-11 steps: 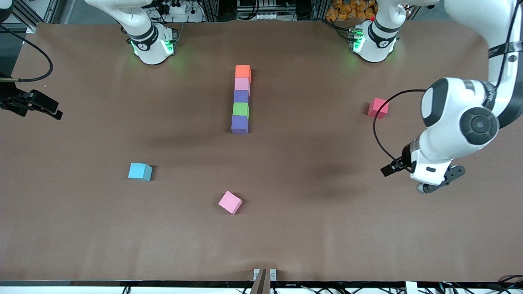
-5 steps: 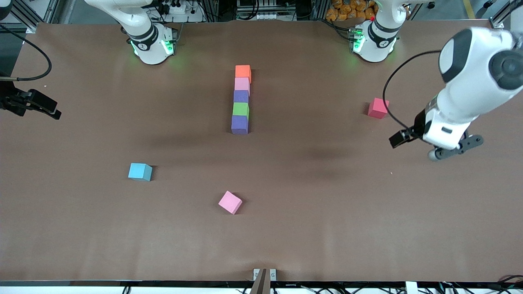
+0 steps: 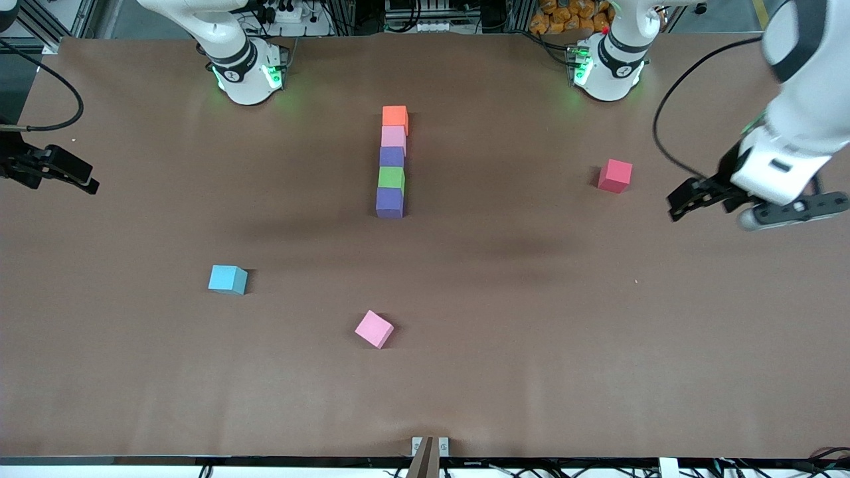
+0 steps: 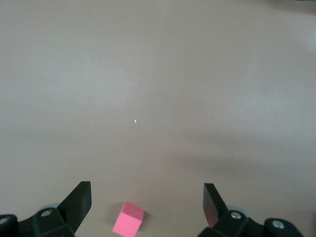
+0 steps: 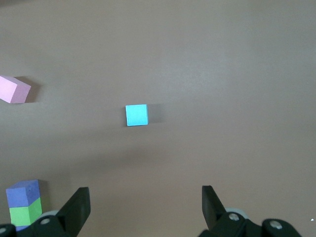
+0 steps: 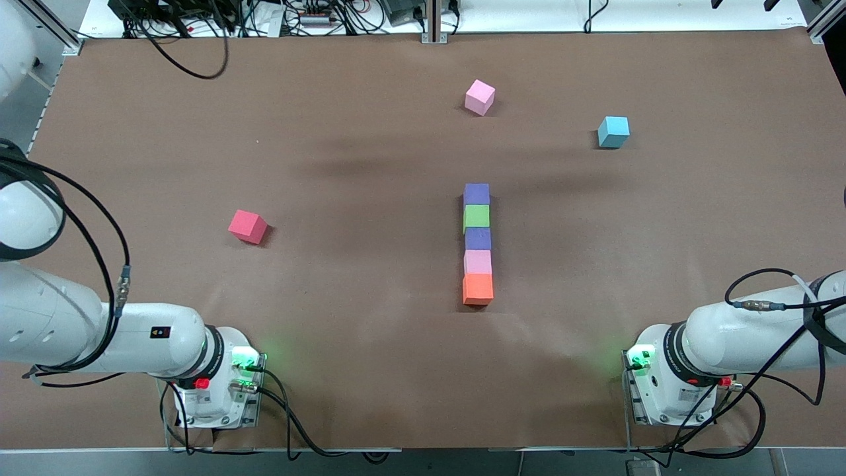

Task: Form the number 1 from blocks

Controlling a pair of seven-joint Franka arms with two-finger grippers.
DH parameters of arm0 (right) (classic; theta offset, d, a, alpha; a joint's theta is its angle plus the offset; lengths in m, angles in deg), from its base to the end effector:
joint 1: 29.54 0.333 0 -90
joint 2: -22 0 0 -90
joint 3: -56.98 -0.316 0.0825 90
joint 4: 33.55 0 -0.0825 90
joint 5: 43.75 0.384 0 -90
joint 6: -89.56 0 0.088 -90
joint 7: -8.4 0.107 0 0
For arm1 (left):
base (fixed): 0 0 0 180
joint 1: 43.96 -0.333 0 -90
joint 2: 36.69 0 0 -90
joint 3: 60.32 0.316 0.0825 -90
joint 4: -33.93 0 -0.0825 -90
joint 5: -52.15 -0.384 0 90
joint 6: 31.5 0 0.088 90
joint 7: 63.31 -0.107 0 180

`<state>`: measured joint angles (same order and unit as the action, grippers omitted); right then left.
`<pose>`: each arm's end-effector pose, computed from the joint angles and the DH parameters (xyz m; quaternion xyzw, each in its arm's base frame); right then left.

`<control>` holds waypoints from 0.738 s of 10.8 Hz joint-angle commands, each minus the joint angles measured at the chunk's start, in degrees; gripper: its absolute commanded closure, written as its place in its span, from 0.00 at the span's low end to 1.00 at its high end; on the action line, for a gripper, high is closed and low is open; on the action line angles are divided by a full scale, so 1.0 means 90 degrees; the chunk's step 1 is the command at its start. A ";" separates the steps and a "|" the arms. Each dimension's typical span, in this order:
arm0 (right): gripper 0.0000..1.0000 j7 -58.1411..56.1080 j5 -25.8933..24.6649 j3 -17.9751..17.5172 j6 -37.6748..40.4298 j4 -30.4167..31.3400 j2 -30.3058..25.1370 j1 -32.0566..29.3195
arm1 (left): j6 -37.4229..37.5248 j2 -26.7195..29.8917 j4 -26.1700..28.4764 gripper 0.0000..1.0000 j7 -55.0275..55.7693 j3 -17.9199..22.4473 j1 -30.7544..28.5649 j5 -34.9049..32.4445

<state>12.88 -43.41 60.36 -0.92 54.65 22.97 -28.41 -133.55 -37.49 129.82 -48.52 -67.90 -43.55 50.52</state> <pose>0.5606 -0.0211 0.6307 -0.9982 0.0587 -0.0114 0.0027 0.5703 -0.0771 0.5868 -0.9972 -0.0570 -0.0485 0.0036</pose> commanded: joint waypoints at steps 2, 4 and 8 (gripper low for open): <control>0.00 -0.0077 -0.0106 -0.0025 0.0082 -0.0092 0.0010 -0.0037 | 0.0984 -0.0105 -0.0887 0.00 -0.0570 0.0120 0.0277 -0.0736; 0.00 -0.0077 -0.0116 -0.0015 0.0082 -0.0092 0.0010 -0.0038 | 0.1551 -0.0184 -0.1386 0.00 -0.0589 0.0061 0.0297 -0.0592; 0.00 -0.0087 -0.0116 -0.0025 0.0082 -0.0092 0.0000 -0.0028 | 0.1642 -0.0028 -0.1397 0.00 -0.0589 0.0071 0.0199 0.0220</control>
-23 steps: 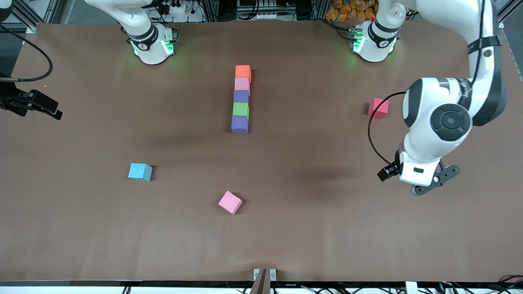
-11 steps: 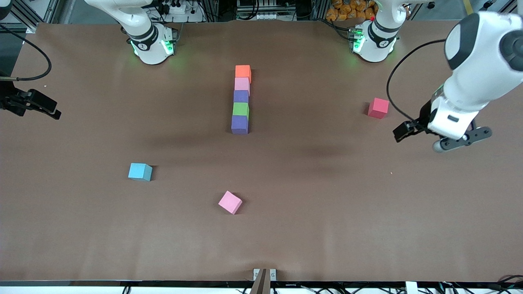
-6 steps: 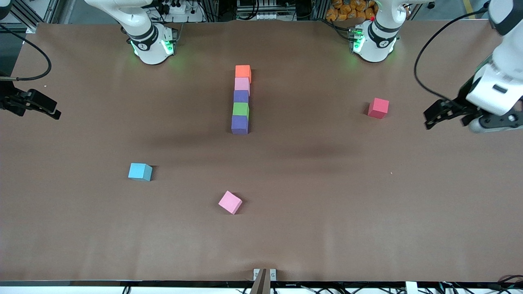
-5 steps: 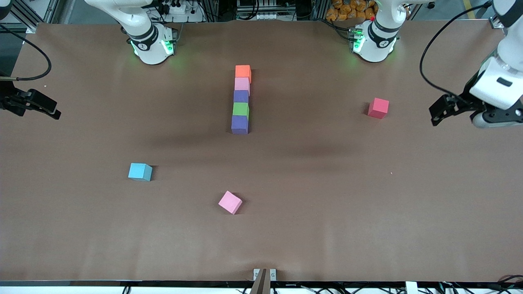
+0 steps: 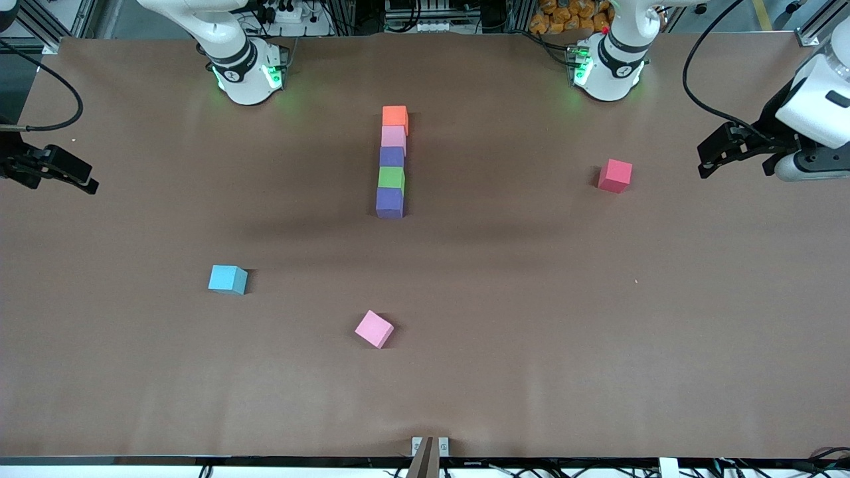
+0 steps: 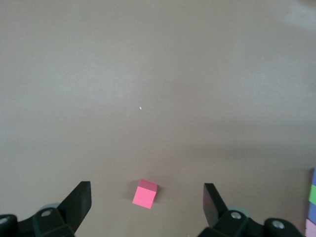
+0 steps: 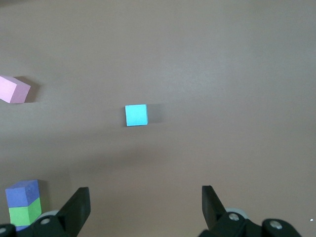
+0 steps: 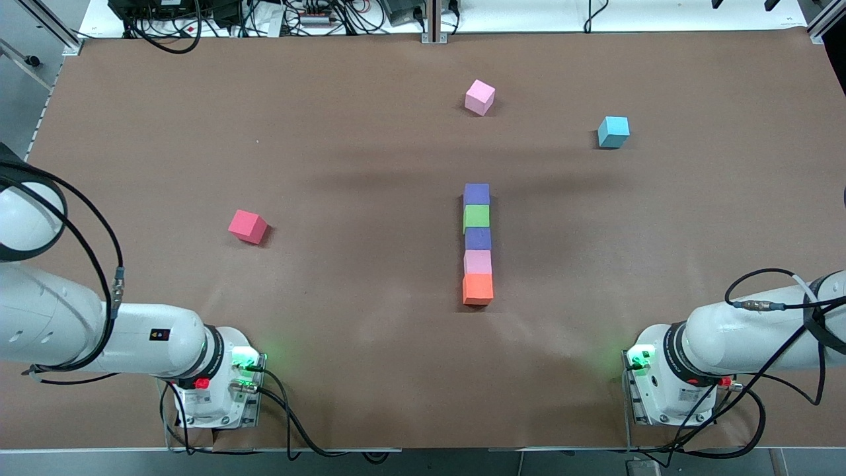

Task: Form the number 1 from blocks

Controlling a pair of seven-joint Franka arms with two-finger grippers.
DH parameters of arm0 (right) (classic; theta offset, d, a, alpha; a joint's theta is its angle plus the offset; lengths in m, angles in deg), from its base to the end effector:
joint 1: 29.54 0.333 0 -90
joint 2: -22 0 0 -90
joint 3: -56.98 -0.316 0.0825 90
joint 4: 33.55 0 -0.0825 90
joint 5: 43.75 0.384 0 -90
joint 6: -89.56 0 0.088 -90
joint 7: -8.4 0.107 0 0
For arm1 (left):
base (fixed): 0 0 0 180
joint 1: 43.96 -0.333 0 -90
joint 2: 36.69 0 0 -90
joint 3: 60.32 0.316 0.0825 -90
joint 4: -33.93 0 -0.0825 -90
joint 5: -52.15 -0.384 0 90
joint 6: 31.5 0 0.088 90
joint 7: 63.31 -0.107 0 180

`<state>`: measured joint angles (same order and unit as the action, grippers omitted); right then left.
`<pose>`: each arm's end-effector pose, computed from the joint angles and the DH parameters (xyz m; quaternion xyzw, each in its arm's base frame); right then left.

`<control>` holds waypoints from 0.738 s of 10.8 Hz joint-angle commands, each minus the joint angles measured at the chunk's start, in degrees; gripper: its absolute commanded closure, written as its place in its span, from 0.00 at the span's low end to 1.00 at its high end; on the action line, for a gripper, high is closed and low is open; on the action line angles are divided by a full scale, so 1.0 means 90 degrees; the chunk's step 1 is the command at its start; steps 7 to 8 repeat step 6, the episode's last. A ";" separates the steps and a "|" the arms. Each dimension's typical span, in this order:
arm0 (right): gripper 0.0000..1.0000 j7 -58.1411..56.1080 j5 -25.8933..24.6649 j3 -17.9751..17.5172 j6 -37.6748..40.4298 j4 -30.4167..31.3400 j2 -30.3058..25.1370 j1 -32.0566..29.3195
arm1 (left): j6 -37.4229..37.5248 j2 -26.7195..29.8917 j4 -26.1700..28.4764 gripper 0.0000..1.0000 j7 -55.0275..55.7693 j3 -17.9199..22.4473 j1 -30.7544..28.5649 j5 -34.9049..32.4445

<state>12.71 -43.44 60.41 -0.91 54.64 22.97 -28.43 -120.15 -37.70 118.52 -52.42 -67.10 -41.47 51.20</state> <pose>0.5606 -0.0218 0.6307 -0.9983 0.0578 -0.0114 0.0024 0.5512 -0.0874 0.6571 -0.9995 -0.0146 -0.0275 0.0025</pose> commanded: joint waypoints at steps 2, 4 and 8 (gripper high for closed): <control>0.00 -0.0088 -0.0112 -0.0030 0.0082 -0.0082 -0.0020 -0.0026 | 0.0153 -0.0004 -0.0141 0.00 -0.0097 -0.0018 -0.0023 0.0125; 0.00 -0.0088 -0.0112 -0.0030 0.0092 -0.0092 -0.0020 -0.0026 | 0.0153 -0.0004 -0.0132 0.00 -0.0087 -0.0018 -0.0003 0.0135; 0.00 -0.0078 -0.0112 -0.0030 0.0092 -0.0092 -0.0010 -0.0026 | 0.0153 -0.0004 -0.0122 0.00 -0.0097 -0.0008 -0.0013 0.0145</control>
